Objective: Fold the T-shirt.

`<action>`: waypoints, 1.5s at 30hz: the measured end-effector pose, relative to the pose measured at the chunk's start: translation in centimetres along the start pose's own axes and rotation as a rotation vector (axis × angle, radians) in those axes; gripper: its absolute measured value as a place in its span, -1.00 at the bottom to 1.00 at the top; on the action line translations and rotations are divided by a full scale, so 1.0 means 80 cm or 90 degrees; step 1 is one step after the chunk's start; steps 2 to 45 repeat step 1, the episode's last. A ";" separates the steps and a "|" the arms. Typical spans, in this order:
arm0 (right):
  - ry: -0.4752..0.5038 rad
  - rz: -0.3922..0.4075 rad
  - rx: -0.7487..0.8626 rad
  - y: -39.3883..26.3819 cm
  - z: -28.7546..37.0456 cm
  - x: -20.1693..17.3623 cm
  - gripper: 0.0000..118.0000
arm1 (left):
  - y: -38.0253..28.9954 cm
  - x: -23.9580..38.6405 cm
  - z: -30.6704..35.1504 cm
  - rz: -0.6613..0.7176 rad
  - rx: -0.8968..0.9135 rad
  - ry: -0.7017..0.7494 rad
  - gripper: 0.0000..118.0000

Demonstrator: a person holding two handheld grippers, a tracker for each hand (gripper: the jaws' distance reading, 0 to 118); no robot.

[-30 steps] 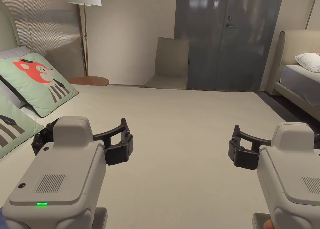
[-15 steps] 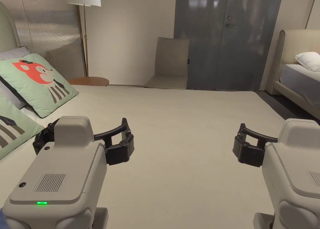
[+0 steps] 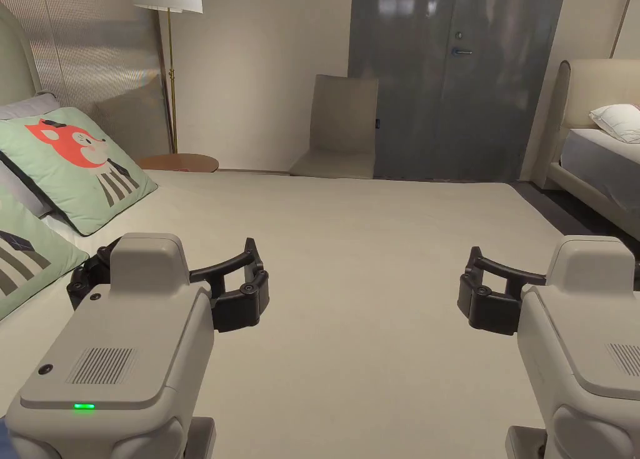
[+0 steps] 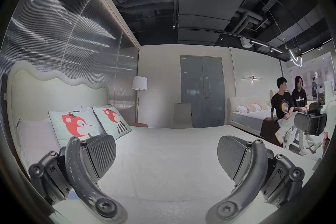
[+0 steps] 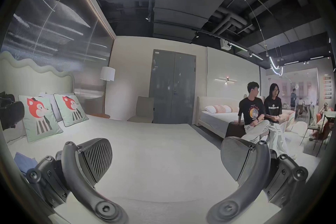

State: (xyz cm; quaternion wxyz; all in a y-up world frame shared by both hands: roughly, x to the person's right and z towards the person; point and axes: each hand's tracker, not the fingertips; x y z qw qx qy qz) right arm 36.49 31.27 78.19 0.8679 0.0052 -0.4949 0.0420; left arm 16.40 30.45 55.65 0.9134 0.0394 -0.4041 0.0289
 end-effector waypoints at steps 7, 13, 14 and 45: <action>-0.001 0.003 0.000 0.000 0.000 0.000 1.00 | 0.000 0.000 0.000 -0.001 0.000 0.000 0.88; -0.001 0.003 0.000 0.000 0.000 0.000 1.00 | 0.000 0.000 0.000 -0.001 0.000 0.000 0.88; -0.001 0.003 0.000 0.000 0.000 0.000 1.00 | 0.000 0.000 0.000 -0.001 0.000 0.000 0.88; -0.001 0.003 0.000 0.000 0.000 0.000 1.00 | 0.000 0.000 0.000 -0.001 0.000 0.000 0.88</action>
